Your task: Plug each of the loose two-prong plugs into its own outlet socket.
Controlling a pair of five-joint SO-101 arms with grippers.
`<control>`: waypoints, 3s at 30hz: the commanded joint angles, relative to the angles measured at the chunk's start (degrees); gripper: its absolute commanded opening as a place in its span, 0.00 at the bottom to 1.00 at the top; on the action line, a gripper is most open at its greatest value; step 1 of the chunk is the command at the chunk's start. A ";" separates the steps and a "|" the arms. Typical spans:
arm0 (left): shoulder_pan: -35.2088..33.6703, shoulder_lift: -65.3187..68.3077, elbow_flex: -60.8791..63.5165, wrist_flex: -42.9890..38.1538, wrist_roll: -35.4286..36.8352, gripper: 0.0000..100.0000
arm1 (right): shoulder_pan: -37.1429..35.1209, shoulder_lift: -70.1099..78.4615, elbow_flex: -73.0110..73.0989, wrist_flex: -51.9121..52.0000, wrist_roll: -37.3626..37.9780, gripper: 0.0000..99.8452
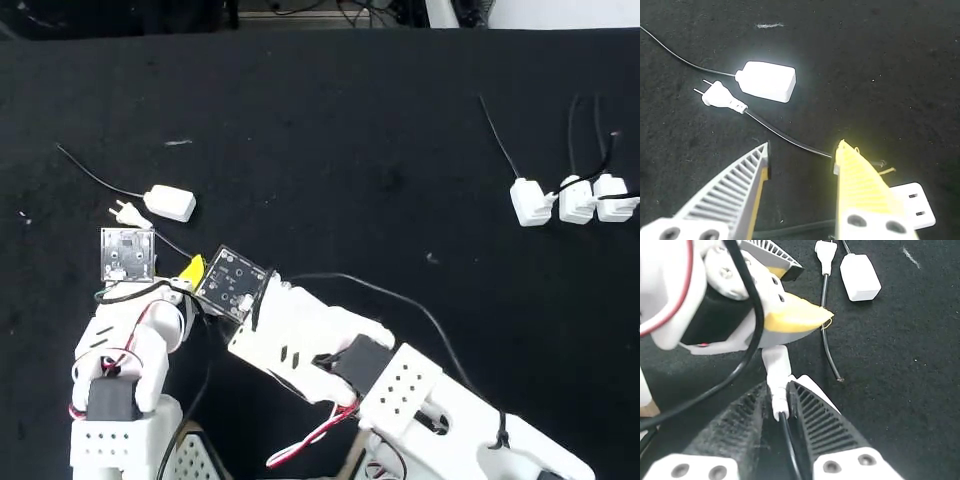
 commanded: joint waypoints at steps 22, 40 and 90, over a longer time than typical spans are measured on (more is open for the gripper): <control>1.27 0.97 -0.04 -2.02 2.37 0.22 | -1.67 8.13 -7.34 -0.70 -0.62 0.01; 1.36 0.97 0.13 -1.85 1.23 0.22 | -1.58 0.66 -5.58 0.44 -0.70 0.01; -9.80 0.79 -3.65 -1.58 5.36 0.22 | 12.04 1.36 -13.14 10.29 -1.49 0.01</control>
